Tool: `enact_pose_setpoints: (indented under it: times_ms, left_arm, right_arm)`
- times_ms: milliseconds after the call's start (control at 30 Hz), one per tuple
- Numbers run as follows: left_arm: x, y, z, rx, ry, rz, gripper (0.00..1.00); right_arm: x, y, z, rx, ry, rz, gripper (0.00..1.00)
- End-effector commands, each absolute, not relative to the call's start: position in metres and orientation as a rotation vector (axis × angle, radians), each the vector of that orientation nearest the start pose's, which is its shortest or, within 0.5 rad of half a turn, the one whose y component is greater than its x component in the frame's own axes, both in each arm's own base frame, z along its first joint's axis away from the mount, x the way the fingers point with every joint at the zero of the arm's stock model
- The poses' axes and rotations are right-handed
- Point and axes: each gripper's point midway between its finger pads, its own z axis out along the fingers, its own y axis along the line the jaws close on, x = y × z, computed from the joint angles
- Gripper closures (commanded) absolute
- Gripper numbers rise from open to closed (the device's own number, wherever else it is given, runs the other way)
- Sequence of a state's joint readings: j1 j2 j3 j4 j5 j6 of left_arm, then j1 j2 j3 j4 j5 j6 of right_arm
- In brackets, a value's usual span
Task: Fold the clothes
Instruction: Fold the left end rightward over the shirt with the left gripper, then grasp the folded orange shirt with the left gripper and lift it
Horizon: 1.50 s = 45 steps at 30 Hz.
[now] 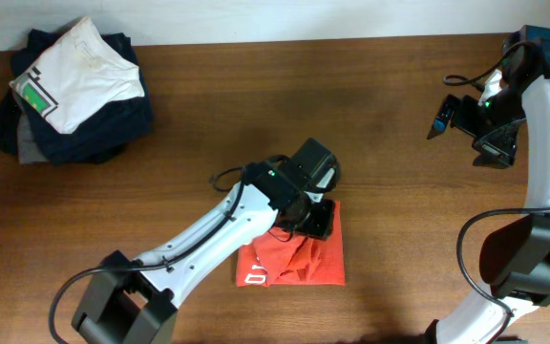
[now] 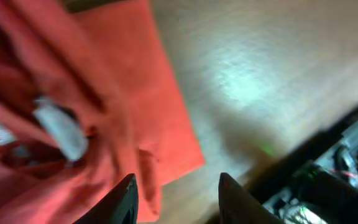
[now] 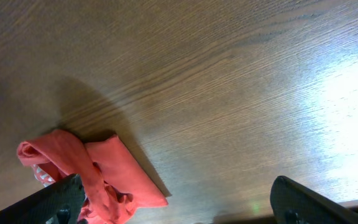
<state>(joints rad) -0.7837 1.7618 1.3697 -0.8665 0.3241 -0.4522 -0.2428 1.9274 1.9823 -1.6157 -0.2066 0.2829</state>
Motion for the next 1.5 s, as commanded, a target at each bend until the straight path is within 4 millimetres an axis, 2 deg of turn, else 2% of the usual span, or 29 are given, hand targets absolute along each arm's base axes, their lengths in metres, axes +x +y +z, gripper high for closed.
enact_pose_setpoints:
  times_ms: [0, 33, 67, 100, 133, 167, 300, 367, 433, 467, 500, 567, 600, 633, 700, 767, 833, 867, 900, 1000, 1033, 1100, 1167, 1233, 1267, 1300, 1367, 1400, 1467]
  left_arm:
    - [0.243, -0.309, 0.142, 0.632, 2.951, -0.648, 0.59]
    - [0.253, -0.281, 0.148, 0.544, 3.003, -0.509, 0.58]
    - [0.259, -0.241, 0.151, 0.440, 3.077, -0.327, 0.45]
    - [0.260, -0.208, 0.148, 0.355, 3.138, -0.187, 0.07]
    - [0.256, -0.178, 0.141, 0.271, 3.214, -0.077, 0.01]
    - [0.252, -0.170, 0.137, 0.229, 3.255, -0.087, 0.01]
    - [0.237, -0.206, 0.096, 0.321, 3.283, -0.511, 0.01]
    - [0.226, -0.207, 0.079, 0.321, 3.314, -0.537, 0.01]
    - [0.222, -0.210, 0.071, 0.341, 3.331, -0.532, 0.09]
    - [0.220, -0.217, 0.070, 0.368, 3.325, -0.559, 0.33]
    - [0.218, -0.222, 0.069, 0.398, 3.319, -0.558, 0.46]
    - [0.211, -0.230, 0.066, 0.456, 3.322, -0.549, 0.52]
    - [0.208, -0.234, 0.064, 0.483, 3.322, -0.546, 0.80]
    - [0.209, -0.241, 0.064, 0.514, 3.297, -0.559, 1.00]
    - [0.205, -0.269, 0.077, 0.619, 3.229, -0.658, 0.99]
    - [0.193, -0.301, 0.093, 0.784, 3.144, -0.704, 1.00]
    - [0.170, -0.317, 0.089, 0.928, 3.110, -0.645, 0.99]
    - [0.158, -0.327, 0.084, 1.001, 3.097, -0.642, 0.81]
    - [0.152, -0.335, 0.081, 1.041, 3.080, -0.648, 0.75]
    - [0.143, -0.355, 0.092, 1.158, 2.998, -0.779, 0.74]
    - [0.143, -0.360, 0.101, 1.206, 2.955, -0.814, 0.72]
    - [0.171, -0.355, 0.116, 1.146, 2.921, -0.689, 0.69]
    - [0.215, -0.334, 0.125, 0.874, 2.967, -0.584, 0.70]
    - [0.263, -0.293, 0.116, 0.611, 2.992, -0.415, 0.75]
    - [0.276, -0.279, 0.109, 0.538, 3.008, -0.395, 0.78]
    - [0.281, -0.275, 0.102, 0.516, 3.022, -0.385, 0.80]
    - [0.280, -0.292, 0.070, 0.545, 3.064, -0.408, 0.80]
    - [0.274, -0.304, 0.047, 0.501, 3.130, -0.441, 0.83]
    - [0.253, -0.333, 0.018, 0.552, 3.218, -0.653, 0.90]
  right_arm:
    - [0.355, -0.055, 0.198, 0.799, 2.992, 0.307, 0.01]
    - [0.355, -0.055, 0.198, 0.799, 2.992, 0.307, 0.01]
    - [0.355, -0.055, 0.198, 0.799, 2.992, 0.307, 0.01]
    - [0.355, -0.055, 0.198, 0.799, 2.992, 0.307, 0.01]
    - [0.355, -0.055, 0.198, 0.799, 2.992, 0.307, 0.01]
    - [0.355, -0.055, 0.198, 0.799, 2.992, 0.307, 0.01]
    - [0.355, -0.055, 0.198, 0.799, 2.992, 0.307, 0.01]
    - [0.355, -0.055, 0.198, 0.799, 2.992, 0.307, 0.01]
    - [0.355, -0.055, 0.198, 0.799, 2.992, 0.307, 0.01]
    - [0.355, -0.055, 0.198, 0.799, 2.992, 0.307, 0.01]
    - [0.355, -0.055, 0.198, 0.799, 2.992, 0.307, 0.01]
    - [0.355, -0.055, 0.198, 0.799, 2.992, 0.307, 0.01]
    - [0.355, -0.055, 0.198, 0.799, 2.992, 0.307, 0.01]
    - [0.355, -0.055, 0.198, 0.799, 2.992, 0.307, 0.01]
    - [0.355, -0.055, 0.198, 0.799, 2.992, 0.307, 0.01]
    - [0.355, -0.055, 0.198, 0.799, 2.992, 0.307, 0.01]
    - [0.355, -0.055, 0.198, 0.799, 2.992, 0.307, 0.01]
    - [0.355, -0.055, 0.198, 0.799, 2.992, 0.307, 0.01]
    - [0.355, -0.055, 0.198, 0.799, 2.992, 0.307, 0.02]
    - [0.355, -0.055, 0.198, 0.799, 2.992, 0.307, 0.01]
    - [0.355, -0.055, 0.198, 0.799, 2.992, 0.307, 0.01]
    - [0.355, -0.055, 0.198, 0.799, 2.992, 0.307, 0.01]
    - [0.355, -0.055, 0.198, 0.799, 2.992, 0.307, 0.01]
    - [0.355, -0.055, 0.198, 0.799, 2.992, 0.307, 0.02]
    - [0.355, -0.055, 0.198, 0.799, 2.992, 0.307, 0.01]
    - [0.355, -0.055, 0.198, 0.799, 2.992, 0.307, 0.01]
    - [0.355, -0.055, 0.198, 0.799, 2.992, 0.307, 0.01]
    - [0.355, -0.055, 0.198, 0.799, 2.992, 0.307, 0.01]
    - [0.355, -0.055, 0.198, 0.799, 2.992, 0.307, 0.01]
